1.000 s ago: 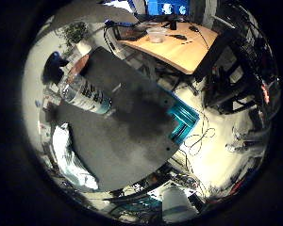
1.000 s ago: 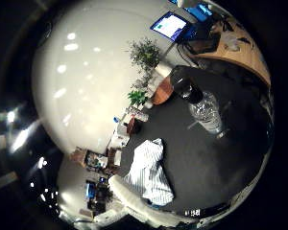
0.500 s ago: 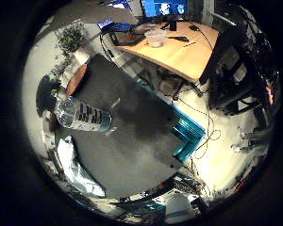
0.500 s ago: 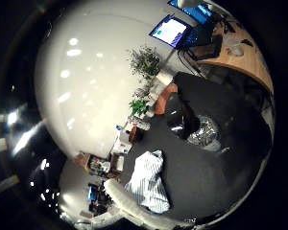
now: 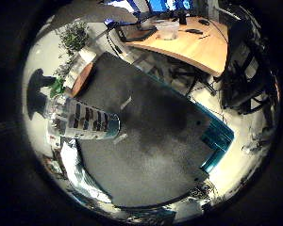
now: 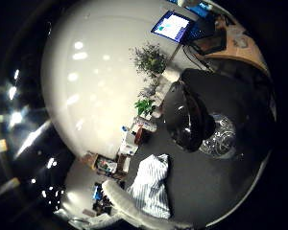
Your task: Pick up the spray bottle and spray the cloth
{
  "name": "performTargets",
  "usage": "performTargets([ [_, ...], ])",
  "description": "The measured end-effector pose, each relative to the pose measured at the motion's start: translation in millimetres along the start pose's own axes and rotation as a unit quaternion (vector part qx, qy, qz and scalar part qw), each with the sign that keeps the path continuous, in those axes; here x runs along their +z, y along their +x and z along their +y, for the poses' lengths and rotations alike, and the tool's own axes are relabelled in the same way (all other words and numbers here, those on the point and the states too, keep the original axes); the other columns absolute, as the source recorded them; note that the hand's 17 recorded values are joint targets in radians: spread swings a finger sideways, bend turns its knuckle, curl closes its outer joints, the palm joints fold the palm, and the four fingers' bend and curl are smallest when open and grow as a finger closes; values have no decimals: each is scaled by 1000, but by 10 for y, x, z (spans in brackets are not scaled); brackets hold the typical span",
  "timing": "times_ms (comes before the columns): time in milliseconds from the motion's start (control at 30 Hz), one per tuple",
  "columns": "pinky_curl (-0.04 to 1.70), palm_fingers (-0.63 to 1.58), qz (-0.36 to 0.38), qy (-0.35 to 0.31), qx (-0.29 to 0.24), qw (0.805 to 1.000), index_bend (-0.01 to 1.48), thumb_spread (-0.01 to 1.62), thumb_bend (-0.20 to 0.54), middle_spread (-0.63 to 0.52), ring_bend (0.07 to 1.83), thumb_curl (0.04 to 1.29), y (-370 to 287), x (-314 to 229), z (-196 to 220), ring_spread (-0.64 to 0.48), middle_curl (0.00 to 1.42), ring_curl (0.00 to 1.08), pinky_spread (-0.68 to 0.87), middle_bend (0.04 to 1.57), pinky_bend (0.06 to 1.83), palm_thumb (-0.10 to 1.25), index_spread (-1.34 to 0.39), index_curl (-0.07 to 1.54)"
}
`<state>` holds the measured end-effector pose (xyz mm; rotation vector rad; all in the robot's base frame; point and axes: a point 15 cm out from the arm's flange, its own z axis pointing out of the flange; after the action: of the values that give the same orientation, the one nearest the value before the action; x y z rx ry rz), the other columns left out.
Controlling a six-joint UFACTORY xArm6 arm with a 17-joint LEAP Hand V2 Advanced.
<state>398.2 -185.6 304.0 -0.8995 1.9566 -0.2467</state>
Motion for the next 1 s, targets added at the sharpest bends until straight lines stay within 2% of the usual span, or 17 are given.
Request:
performTargets([
  [400, 220, -19, -23, -17, 9, 1000, 150, 903, -33, 220, 396, 324, -24, 314, 6, 300, 315, 253, 575, 191, 968, 208, -123, 253],
  [1000, 221, -20, -52, -55, 13, 997, 150, 910, -33, 221, 393, 323, -188, 700, 280, 300, 308, 259, 575, 191, 968, 211, -115, 247],
])
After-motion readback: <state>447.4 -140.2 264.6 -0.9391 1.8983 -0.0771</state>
